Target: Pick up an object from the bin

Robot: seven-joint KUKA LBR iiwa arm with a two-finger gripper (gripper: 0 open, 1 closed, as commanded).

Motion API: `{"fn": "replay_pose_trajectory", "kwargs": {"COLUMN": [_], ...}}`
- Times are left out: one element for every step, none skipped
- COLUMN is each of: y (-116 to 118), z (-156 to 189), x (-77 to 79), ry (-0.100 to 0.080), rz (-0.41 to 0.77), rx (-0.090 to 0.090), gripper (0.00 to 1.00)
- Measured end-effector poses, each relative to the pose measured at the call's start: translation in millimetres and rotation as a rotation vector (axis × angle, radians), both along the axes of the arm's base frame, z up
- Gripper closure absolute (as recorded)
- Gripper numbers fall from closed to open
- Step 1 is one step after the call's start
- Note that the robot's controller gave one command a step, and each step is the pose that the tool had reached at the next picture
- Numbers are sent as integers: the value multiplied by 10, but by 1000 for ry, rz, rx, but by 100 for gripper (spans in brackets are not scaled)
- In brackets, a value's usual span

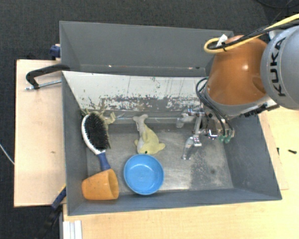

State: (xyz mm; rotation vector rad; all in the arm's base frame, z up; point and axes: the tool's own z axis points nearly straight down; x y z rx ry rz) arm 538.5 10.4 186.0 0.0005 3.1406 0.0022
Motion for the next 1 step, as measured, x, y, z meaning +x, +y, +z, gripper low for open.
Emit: {"fn": "replay_pose_trajectory", "kwargs": {"y": [659], "z": [-559], "x": [216], "ry": [5], "rz": [-322], "rx": [2], "gripper": [0]}}
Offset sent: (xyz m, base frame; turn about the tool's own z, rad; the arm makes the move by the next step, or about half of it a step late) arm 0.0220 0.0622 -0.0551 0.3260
